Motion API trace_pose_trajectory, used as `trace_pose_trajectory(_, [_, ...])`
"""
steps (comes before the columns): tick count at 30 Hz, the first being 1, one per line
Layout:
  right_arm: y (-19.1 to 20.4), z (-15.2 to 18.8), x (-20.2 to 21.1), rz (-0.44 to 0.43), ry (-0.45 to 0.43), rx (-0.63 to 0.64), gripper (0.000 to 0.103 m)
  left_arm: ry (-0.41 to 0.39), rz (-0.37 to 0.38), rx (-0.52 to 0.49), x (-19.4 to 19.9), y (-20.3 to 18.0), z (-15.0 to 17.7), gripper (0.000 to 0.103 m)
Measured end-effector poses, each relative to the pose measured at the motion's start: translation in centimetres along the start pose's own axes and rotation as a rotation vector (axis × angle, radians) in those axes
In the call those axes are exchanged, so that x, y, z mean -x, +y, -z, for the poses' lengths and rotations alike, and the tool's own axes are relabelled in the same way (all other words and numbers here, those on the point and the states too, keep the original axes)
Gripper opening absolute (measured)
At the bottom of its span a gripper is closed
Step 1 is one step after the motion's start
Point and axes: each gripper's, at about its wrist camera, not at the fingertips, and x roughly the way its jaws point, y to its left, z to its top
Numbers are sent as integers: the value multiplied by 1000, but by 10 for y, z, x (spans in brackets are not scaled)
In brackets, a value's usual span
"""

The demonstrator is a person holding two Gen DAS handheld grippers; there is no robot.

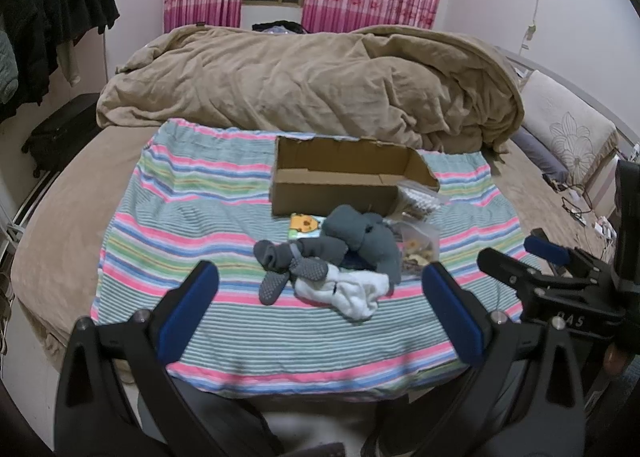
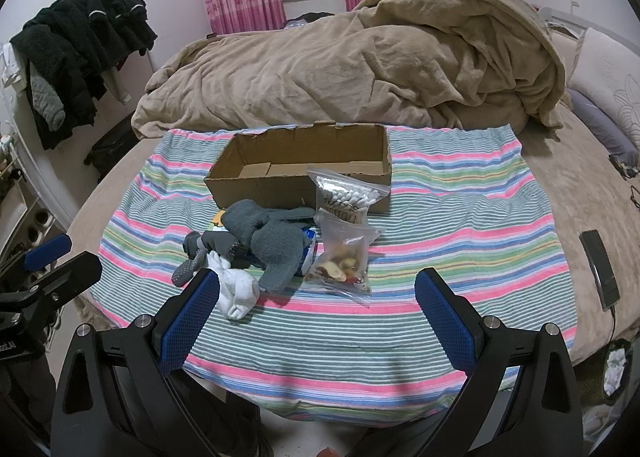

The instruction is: Organize objects

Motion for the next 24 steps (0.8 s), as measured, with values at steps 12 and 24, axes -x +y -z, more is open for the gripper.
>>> trace_pose_trajectory(12, [2, 2, -2, -1, 6, 0, 100, 5, 4, 2, -3, 1, 0, 102])
trace_pose_trajectory(24, [-4, -5, -21, 0, 28, -5, 100, 34, -5, 12, -28, 9, 0, 102])
